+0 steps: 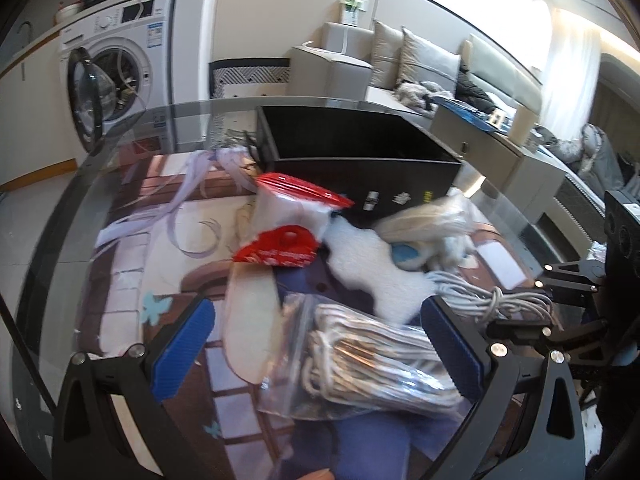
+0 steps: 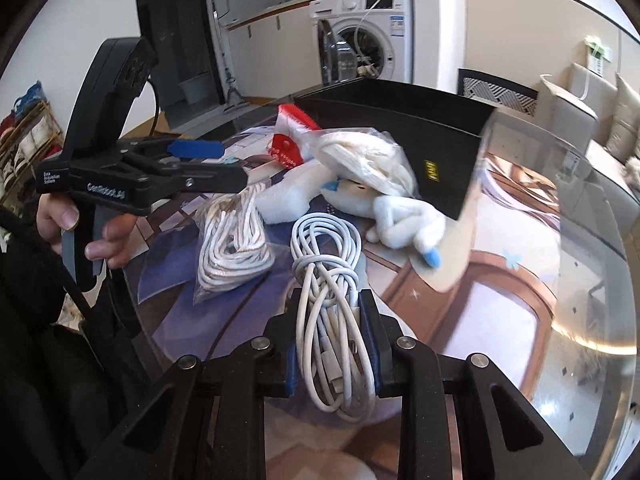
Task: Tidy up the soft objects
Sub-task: 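Lift the white cable with the right tool while the left tool grasps the bagged cords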
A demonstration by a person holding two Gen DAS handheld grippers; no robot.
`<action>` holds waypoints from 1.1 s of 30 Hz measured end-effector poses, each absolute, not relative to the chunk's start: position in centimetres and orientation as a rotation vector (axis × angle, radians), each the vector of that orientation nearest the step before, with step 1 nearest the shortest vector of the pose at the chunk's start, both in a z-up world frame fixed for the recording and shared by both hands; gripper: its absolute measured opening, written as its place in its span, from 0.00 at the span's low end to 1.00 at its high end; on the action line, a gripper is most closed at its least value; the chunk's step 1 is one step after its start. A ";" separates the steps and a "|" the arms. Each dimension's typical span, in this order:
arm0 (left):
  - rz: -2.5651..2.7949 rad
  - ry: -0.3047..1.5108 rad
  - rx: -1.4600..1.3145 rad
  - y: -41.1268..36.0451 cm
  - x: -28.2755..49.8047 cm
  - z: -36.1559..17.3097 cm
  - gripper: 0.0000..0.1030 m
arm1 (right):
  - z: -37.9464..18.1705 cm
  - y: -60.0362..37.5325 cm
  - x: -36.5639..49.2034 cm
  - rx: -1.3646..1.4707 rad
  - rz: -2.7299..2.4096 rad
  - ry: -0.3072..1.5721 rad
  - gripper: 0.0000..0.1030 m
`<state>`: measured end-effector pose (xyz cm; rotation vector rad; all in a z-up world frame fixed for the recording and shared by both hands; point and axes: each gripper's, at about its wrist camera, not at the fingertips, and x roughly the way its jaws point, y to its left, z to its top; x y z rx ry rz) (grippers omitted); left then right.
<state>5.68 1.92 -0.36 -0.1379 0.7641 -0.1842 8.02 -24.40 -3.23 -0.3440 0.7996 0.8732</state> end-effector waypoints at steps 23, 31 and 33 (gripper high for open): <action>-0.327 0.893 0.002 -2.2 5.2 -2.1 1.00 | -2.6 -26.0 6.6 -0.281 0.838 0.772 0.25; -0.315 0.909 0.038 -2.7 5.6 -2.6 1.00 | -2.6 -25.9 6.6 -0.276 0.842 0.766 0.25; -0.311 0.913 0.044 -2.8 5.8 -2.7 1.00 | -2.5 -26.0 6.5 -0.275 0.841 0.765 0.25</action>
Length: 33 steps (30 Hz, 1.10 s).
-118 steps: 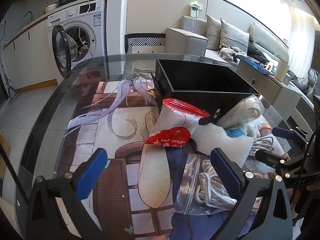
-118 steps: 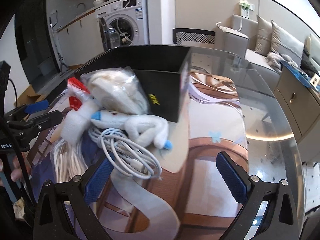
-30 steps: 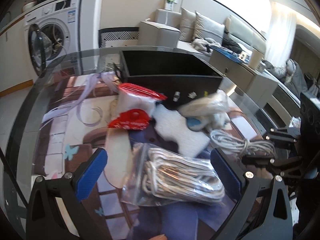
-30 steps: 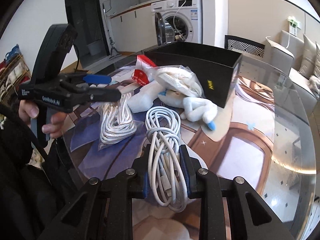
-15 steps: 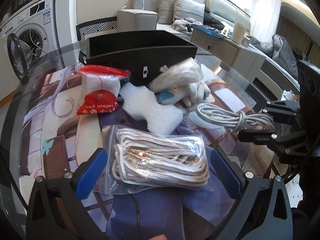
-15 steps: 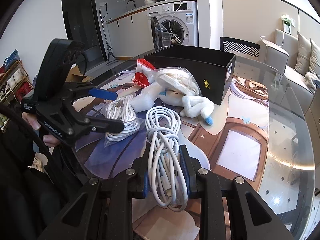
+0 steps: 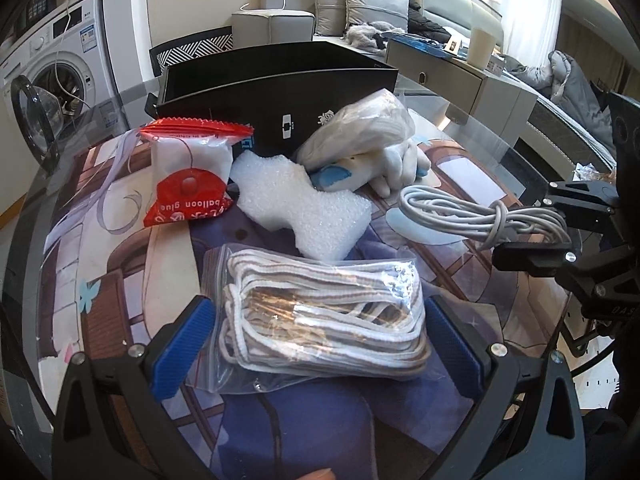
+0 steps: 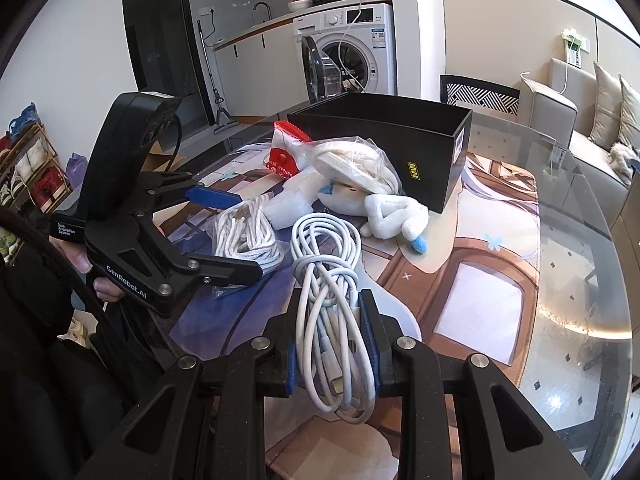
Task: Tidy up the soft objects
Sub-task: 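Lift the white cable with the right tool while the left tool grasps the bagged cords, then carry the bagged cords with the left tool while the right tool carries the cable toward the box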
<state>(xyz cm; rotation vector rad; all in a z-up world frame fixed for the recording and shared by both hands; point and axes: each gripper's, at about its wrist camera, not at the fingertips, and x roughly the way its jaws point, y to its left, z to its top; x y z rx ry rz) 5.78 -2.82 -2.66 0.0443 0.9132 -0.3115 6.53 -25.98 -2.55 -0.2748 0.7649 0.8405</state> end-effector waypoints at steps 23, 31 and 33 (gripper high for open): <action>-0.305 0.844 0.014 -1.9 4.2 -0.8 0.85 | -1.1 -26.9 5.6 -0.255 0.832 0.722 0.25; -0.291 0.758 -0.029 -0.9 3.3 1.8 0.85 | 0.9 -27.1 4.5 -0.235 0.836 0.674 0.25; -0.284 0.738 -0.043 -0.5 3.3 2.4 0.85 | 1.5 -27.3 4.4 -0.228 0.833 0.660 0.25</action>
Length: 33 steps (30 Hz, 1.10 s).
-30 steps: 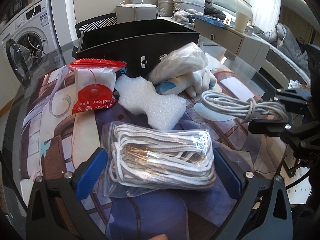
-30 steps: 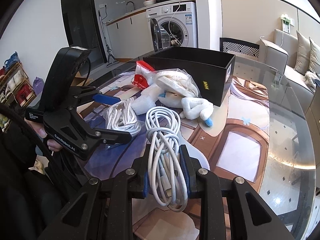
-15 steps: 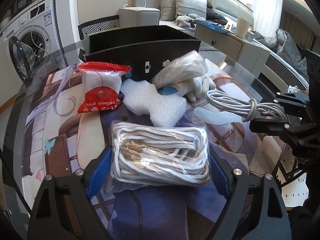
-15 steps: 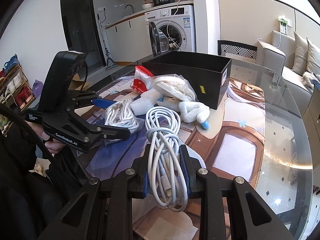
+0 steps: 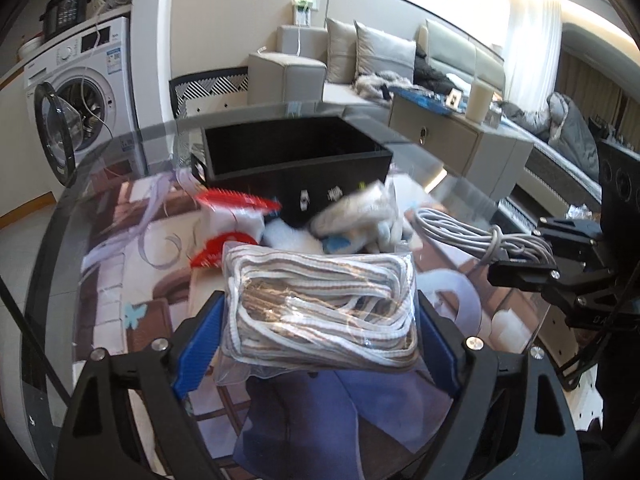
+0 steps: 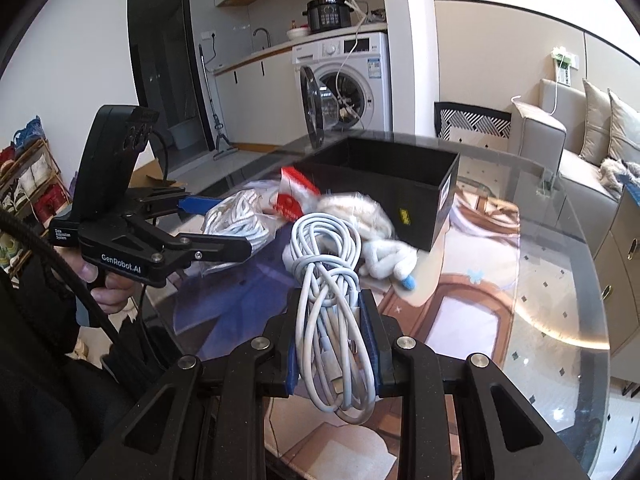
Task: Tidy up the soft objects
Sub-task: 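Carry the bagged cords with the left tool while the right tool carries the cable toward the box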
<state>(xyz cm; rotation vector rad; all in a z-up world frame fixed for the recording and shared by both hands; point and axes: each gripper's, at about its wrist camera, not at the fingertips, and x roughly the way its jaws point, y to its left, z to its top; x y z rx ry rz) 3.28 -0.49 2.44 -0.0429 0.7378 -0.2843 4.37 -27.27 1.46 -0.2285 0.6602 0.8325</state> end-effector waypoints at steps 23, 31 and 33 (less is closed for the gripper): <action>-0.211 0.599 -0.070 0.8 8.3 7.5 0.85 | 8.1 -25.1 10.6 -0.170 0.691 0.606 0.25; -0.198 0.615 -0.065 0.2 11.5 7.5 0.85 | 8.6 -23.8 13.9 -0.161 0.677 0.638 0.25; -0.194 0.617 -0.064 0.0 12.2 7.5 0.85 | 8.5 -23.5 14.6 -0.162 0.676 0.645 0.25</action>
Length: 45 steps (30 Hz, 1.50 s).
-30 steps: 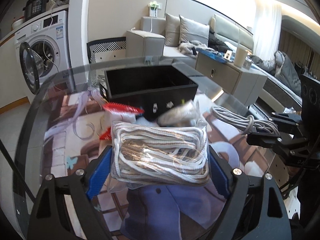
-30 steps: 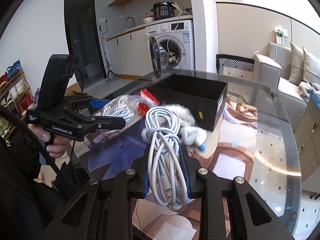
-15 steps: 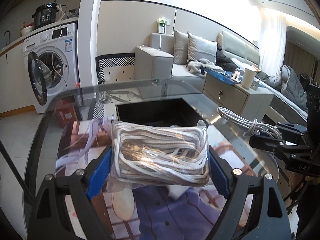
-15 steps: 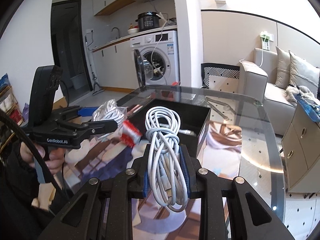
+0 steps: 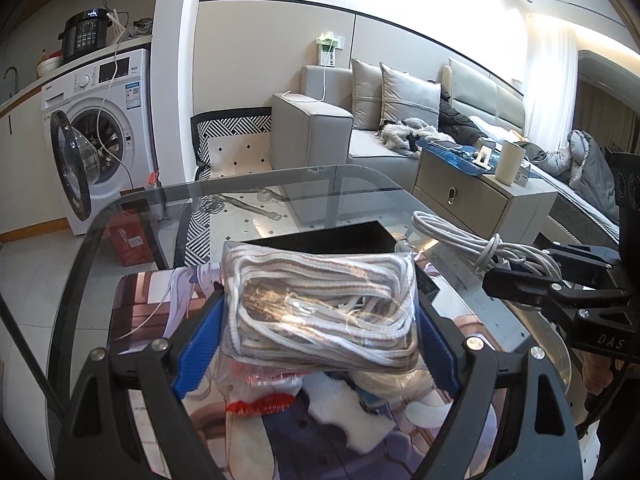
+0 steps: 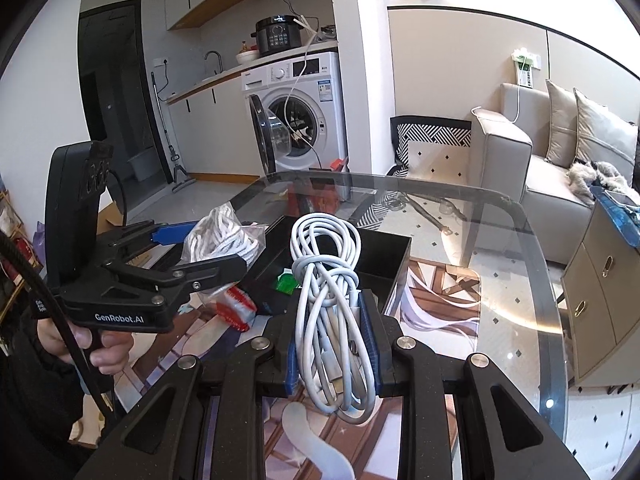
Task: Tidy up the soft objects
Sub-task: 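Carry the bagged cords with the left tool while the right tool carries the cable toward the box, then lower the bagged cords into the black box with the left tool while the right tool releases the cable there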
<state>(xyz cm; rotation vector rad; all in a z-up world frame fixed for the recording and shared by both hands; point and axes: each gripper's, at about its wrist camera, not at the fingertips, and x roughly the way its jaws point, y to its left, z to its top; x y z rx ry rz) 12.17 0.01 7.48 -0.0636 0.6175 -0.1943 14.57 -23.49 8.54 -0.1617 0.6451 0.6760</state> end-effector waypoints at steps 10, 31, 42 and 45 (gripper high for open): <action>-0.186 0.619 -0.042 0.0 14.9 7.8 0.85 | 8.4 -22.1 18.0 -0.164 0.668 0.681 0.25; -0.178 0.710 -0.031 -0.6 19.2 4.7 0.85 | 5.3 -19.4 22.8 -0.248 0.662 0.780 0.25; -0.173 0.720 0.004 -1.2 19.8 4.0 0.86 | 4.3 -18.0 23.8 -0.308 0.661 0.812 0.25; -0.173 0.722 0.010 -1.3 20.0 3.9 0.86 | 4.2 -17.8 24.1 -0.320 0.657 0.810 0.25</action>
